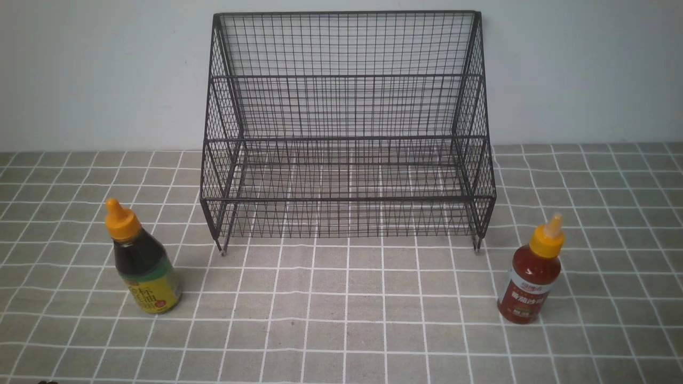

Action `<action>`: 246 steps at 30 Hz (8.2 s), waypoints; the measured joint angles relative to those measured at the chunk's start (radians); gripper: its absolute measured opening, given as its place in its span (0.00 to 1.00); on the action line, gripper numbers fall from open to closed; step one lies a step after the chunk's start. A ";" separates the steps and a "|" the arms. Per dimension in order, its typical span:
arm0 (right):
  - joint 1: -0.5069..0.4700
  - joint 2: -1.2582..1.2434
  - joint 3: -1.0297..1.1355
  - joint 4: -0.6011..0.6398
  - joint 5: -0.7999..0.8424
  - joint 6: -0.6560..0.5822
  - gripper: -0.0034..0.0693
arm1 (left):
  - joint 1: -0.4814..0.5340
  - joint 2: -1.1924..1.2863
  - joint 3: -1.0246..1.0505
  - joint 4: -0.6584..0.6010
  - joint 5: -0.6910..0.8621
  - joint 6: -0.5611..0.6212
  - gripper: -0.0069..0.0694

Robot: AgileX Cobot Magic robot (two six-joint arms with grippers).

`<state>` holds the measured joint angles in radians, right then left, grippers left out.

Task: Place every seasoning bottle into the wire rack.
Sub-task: Use the left arm to grab the condiment bottle closest to it, then use the left arm to put the condiment bottle back on the shelf, then use the right arm to grab the condiment bottle closest to it

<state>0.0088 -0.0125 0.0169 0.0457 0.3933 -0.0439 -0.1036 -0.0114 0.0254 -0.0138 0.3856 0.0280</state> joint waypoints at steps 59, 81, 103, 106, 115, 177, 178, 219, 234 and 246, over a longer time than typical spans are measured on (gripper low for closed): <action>0.001 0.000 0.010 0.400 -0.345 0.150 0.03 | 0.000 0.827 -0.824 -0.379 0.693 0.023 0.08; 0.001 0.313 -0.630 0.530 0.433 -0.017 0.03 | 0.166 1.448 -1.475 -0.141 0.852 0.020 0.09; 0.001 0.580 -0.777 0.586 0.705 -0.204 0.03 | 0.169 1.681 -1.480 -0.166 0.839 0.136 0.88; 0.001 0.580 -0.777 0.588 0.704 -0.206 0.03 | 0.169 1.719 -1.480 -0.165 0.840 0.141 0.86; 0.001 0.580 -0.776 0.589 0.686 -0.211 0.03 | 0.109 1.730 -1.480 -0.084 0.836 0.125 0.85; 0.001 0.580 -0.776 0.611 0.729 -0.229 0.03 | -0.225 1.691 -1.840 -0.041 0.881 -0.093 0.47; 0.001 0.580 -0.776 0.611 0.727 -0.229 0.03 | -0.228 1.697 -1.852 -0.025 0.885 -0.097 0.47; 0.234 1.242 -1.119 0.086 0.730 -0.104 0.47 | -0.228 1.986 -1.892 0.069 0.772 -0.133 0.47; 0.252 1.525 -1.119 0.064 0.512 -0.052 0.84 | -0.228 1.982 -1.959 0.081 0.849 -0.141 0.82; 0.253 1.598 -1.121 0.068 0.463 -0.058 0.45 | -0.228 1.752 -2.014 0.095 0.868 -0.141 0.15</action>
<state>0.2614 1.5854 -1.1045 0.1139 0.8559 -0.1019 -0.3313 1.7407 -1.9890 0.0813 1.2534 -0.1135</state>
